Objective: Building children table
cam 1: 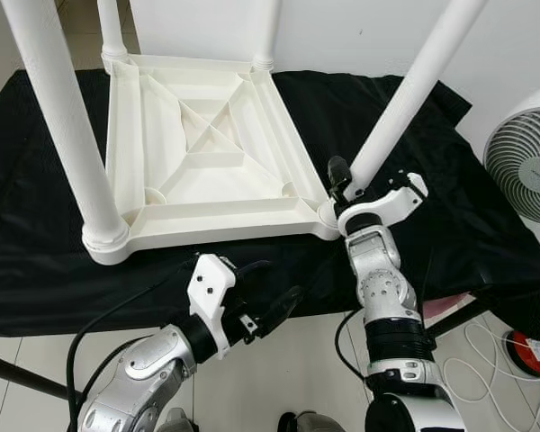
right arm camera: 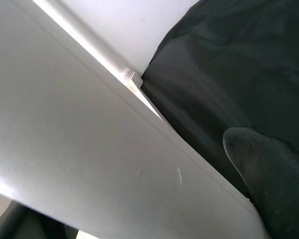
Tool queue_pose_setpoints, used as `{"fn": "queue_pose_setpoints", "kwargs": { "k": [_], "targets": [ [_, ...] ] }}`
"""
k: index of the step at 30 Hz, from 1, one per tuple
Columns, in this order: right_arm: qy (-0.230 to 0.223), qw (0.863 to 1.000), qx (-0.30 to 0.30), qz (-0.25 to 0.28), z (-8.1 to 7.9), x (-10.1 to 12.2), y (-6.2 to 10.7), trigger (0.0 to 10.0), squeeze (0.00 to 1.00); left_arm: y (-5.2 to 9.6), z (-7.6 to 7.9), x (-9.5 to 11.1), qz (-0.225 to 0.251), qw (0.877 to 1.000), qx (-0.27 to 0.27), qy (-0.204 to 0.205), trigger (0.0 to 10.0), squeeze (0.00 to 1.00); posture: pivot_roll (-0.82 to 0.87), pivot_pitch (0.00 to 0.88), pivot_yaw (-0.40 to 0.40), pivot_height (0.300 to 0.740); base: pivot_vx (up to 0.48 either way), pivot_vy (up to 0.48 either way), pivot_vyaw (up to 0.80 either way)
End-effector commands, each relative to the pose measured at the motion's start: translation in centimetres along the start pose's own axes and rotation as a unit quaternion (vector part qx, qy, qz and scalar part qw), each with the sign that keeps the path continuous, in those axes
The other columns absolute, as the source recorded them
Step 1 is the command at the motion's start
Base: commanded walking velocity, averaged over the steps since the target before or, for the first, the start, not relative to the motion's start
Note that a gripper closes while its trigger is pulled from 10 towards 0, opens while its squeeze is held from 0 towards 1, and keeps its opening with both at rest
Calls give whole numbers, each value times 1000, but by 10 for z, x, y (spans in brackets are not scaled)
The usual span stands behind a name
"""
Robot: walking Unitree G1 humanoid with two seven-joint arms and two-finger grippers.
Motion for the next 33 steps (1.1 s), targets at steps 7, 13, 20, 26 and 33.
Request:
{"fn": "queue_pose_setpoints", "kwargs": {
  "k": [7,13,20,26,33],
  "targets": [
    [-233,967,-89,-56,27,-47,17,10000,0,0,3,-2,-4,1000,4,10,10000,0,-28,96,-8,740,0,0,0],
    [-250,961,-99,-70,36,-53,17,10000,0,1,4,-2,-3,1000,3,13,10000,0,-28,103,-6,740,0,0,0],
    [-311,939,-111,-96,45,-61,15,10000,0,1,6,-3,-2,1000,5,20,10000,0,-26,115,-8,740,0,0,0],
    [-347,924,-112,-115,50,-70,13,10000,0,0,8,-4,1,1000,9,25,10000,0,-27,122,-13,740,0,0,0],
    [-367,912,-108,-149,51,-85,14,10000,0,0,9,-5,3,999,11,33,10000,0,-26,126,-13,740,0,0,0]
  ]
}}
Point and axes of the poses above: a point about 5 cm out from each wrist's last joint towards the gripper, its own y axis pointing back from the gripper into the wrist, its own x axis along the axis of the wrist's last joint, z = x × y, the point moved 2 cm from there along -y, pointing out of the wrist towards the gripper, and after that the axes turned 15 degrees about y, right-handed, at the moved point
